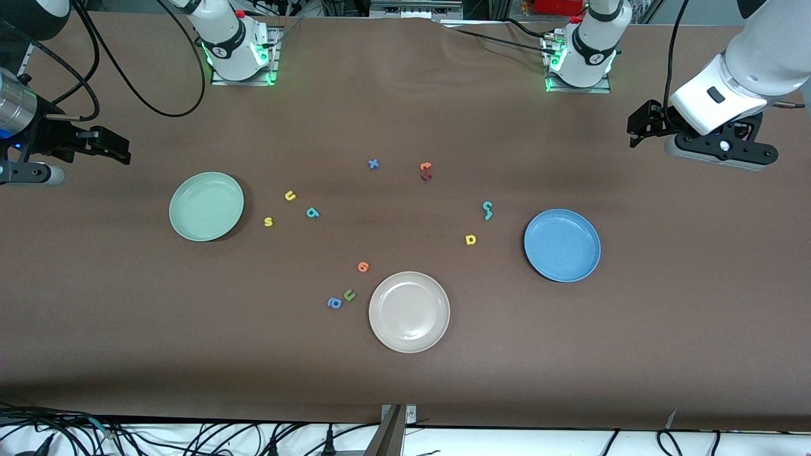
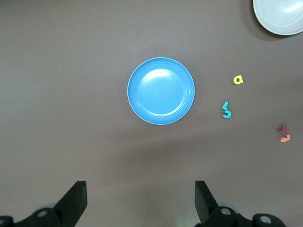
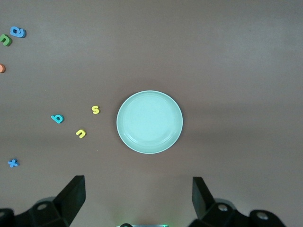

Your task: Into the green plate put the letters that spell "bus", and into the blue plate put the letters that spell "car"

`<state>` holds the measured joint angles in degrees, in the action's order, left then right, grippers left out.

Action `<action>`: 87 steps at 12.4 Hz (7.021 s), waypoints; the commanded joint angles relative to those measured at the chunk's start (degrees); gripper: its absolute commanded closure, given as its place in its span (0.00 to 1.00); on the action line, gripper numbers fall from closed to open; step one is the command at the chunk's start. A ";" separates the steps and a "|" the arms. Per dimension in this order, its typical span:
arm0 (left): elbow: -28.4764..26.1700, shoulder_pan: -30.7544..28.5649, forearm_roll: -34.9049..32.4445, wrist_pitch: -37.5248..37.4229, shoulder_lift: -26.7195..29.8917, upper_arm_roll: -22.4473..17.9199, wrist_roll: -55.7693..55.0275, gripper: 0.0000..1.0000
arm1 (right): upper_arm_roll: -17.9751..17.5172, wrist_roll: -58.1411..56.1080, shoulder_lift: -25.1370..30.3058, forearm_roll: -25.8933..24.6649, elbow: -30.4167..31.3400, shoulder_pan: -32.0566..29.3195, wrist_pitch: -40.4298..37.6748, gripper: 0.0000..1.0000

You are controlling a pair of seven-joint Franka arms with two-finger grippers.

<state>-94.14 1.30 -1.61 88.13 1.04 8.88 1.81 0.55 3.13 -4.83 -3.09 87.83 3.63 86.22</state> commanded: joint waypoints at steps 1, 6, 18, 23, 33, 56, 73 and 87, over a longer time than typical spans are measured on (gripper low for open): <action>1.85 0.28 -0.41 -1.29 -0.77 -0.09 1.01 0.00 | -0.63 0.83 1.05 0.98 1.20 -0.64 0.53 0.00; 1.85 0.28 -0.41 -1.29 -0.77 -0.09 1.01 0.00 | -0.63 0.83 1.05 1.07 1.20 -0.64 0.97 0.00; 1.85 0.28 -0.41 -1.29 -0.77 -0.09 1.01 0.00 | -0.63 0.83 1.05 1.07 1.20 -0.64 0.88 0.00; 1.77 0.28 -0.41 -1.29 -0.77 -0.09 1.01 0.00 | -0.63 0.74 1.05 1.07 1.29 -0.64 0.97 0.00; 1.77 0.28 -0.41 -1.29 -0.77 -0.09 1.01 0.00 | -3.61 7.83 0.88 1.68 6.11 -0.47 4.04 0.01; -7.37 6.33 1.97 26.64 -27.04 9.67 -10.75 0.00 | -19.44 54.61 -11.16 3.00 52.35 -0.47 64.50 0.11; -13.35 12.67 -10.86 42.83 -37.51 9.49 -25.80 0.47 | -19.18 60.86 -15.82 1.95 52.88 0.41 74.01 0.24; -13.79 12.67 -16.05 39.49 -36.98 9.67 -25.18 0.92 | -18.30 59.54 -15.56 1.24 52.44 0.15 73.48 0.89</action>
<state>-106.86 14.14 -14.87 128.98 -36.59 18.88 -22.46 -18.36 63.17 -19.32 -0.97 140.14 3.91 159.15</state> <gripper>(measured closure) 0.890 0.740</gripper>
